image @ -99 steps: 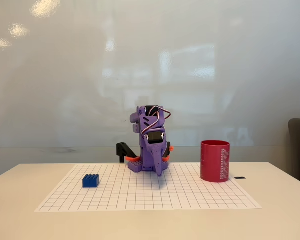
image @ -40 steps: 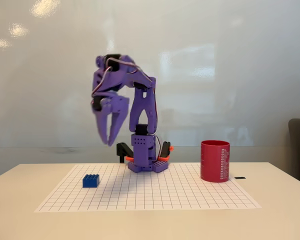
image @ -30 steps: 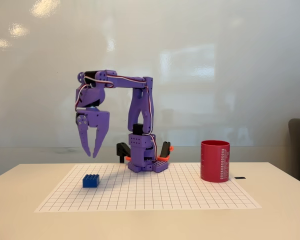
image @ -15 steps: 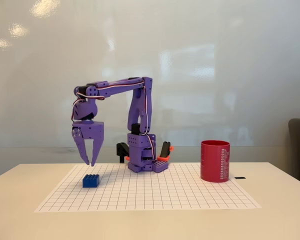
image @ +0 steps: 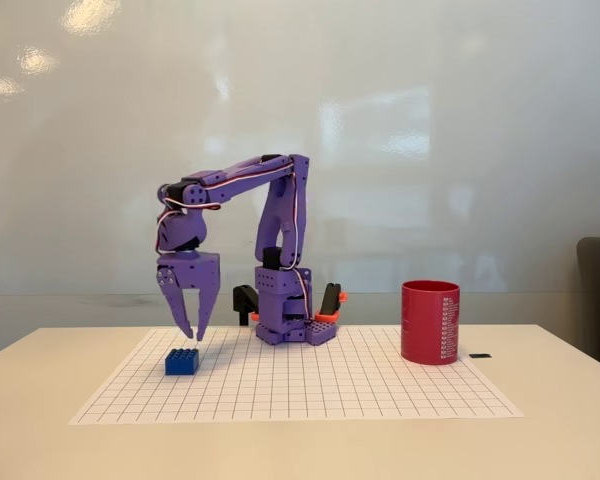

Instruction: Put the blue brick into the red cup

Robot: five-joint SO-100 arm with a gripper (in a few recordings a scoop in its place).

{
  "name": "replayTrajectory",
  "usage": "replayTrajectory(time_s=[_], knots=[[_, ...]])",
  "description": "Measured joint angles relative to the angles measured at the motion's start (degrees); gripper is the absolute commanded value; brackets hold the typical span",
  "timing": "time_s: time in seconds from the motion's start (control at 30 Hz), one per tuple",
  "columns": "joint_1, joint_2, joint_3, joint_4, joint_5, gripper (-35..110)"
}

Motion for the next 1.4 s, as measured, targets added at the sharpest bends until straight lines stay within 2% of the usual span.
replayTrajectory(time_s=[0.03, 0.07, 0.23, 0.43, 0.73, 0.87, 0.9, 1.0, 1.03, 1.4], knots=[[0.0, 0.1, 0.1, 0.1, 0.2, 43], [0.4, 0.1, 0.1, 0.2, 1.3, 50], [1.0, 1.3, 0.6, 0.5, 7.6, 50], [0.2, 1.7, 2.1, -0.4, 8.1, 50], [-3.7, 0.6, 10.7, -8.7, 8.3, 50], [-3.8, -1.5, 11.0, -9.8, 9.3, 44], [-3.6, -1.9, 11.1, -10.4, 9.4, 37], [-3.5, -2.4, 11.1, -12.0, 9.5, 4], [-3.5, -2.4, 11.1, -12.3, 9.5, 0], [-2.0, -2.4, 11.1, -14.1, 12.0, 0]])
